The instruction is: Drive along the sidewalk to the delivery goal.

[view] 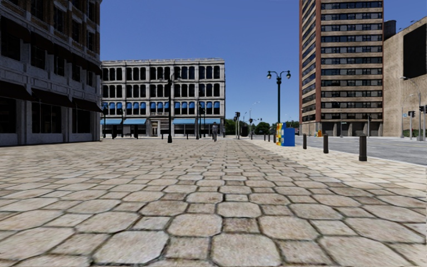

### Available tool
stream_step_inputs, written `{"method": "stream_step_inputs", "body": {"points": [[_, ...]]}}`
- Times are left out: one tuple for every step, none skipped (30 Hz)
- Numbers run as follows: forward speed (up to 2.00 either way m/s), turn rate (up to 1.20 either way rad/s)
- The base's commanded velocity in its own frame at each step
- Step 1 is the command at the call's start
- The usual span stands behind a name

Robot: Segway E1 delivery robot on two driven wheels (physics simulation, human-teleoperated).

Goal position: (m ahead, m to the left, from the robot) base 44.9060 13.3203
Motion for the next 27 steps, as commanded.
{"method": "stream_step_inputs", "body": {"points": [[2.00, 0.00], [2.00, 0.00], [2.00, 0.00], [2.00, 0.00], [2.00, 0.00], [2.00, 0.00], [2.00, 0.00], [2.00, 0.00], [2.00, 0.00], [2.00, 0.00], [2.00, 0.00], [2.00, 0.00], [2.00, 0.00], [2.00, 0.00], [2.00, 0.00], [2.00, 0.00], [2.00, 0.00], [2.00, 0.00], [2.00, 0.00], [2.00, 0.00], [2.00, -0.03], [2.00, -0.16], [2.00, -0.16], [2.00, -0.23], [2.00, -0.25], [2.00, -0.26], [2.00, -0.26]]}}
